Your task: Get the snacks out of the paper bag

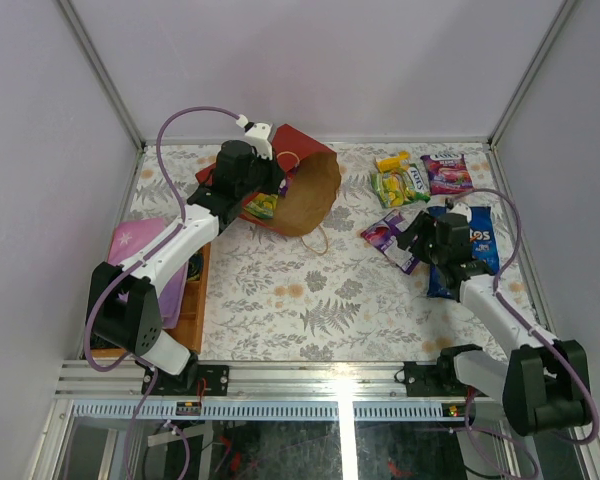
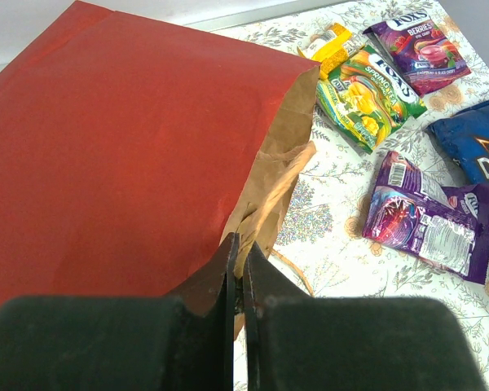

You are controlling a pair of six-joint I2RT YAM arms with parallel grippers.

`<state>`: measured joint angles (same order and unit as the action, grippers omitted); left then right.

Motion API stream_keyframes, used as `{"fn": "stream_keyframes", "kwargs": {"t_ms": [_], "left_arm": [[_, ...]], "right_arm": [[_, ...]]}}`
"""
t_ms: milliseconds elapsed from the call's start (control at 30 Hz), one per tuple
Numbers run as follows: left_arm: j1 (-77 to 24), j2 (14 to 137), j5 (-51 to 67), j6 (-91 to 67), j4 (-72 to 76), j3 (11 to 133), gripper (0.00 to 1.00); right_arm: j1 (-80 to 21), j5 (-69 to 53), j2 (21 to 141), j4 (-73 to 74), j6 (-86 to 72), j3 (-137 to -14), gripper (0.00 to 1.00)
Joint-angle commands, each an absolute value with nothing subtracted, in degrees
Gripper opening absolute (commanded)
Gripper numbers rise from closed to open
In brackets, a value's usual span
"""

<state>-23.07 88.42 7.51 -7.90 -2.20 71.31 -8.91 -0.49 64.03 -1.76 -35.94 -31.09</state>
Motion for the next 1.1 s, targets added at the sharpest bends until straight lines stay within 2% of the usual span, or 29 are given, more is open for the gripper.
{"fn": "stream_keyframes", "kwargs": {"t_ms": [0, 100, 233, 433, 800, 1067], "left_arm": [[-22.66, 88.78, 8.07, -8.06, -0.47, 72.38, 0.01], [-22.68, 88.67, 8.14, -8.17, -0.50, 72.41, 0.01], [-22.69, 88.46, 8.17, -8.35, -0.82, 72.46, 0.01], [-22.77, 88.52, 8.47, -8.28, -1.72, 72.87, 0.03], [-22.68, 88.17, 8.48, -7.41, -2.38, 72.49, 0.03], [-22.60, 86.92, 8.35, -6.22, -3.16, 71.61, 0.04]], "right_arm": [[-14.41, 4.52, 60.21, -1.90, -32.14, -35.21, 0.70], [-21.93, 9.56, 60.36, -3.23, -30.55, -36.19, 0.72], [-30.41, 9.91, 61.29, -11.58, -30.58, -34.55, 0.76], [-40.11, 8.81, 71.64, -15.65, -30.86, -40.88, 0.77], [-46.18, 7.68, 87.52, -22.72, -36.06, -53.63, 0.77], [-46.48, 7.78, 98.09, -35.24, -41.36, -56.75, 0.77]]}}
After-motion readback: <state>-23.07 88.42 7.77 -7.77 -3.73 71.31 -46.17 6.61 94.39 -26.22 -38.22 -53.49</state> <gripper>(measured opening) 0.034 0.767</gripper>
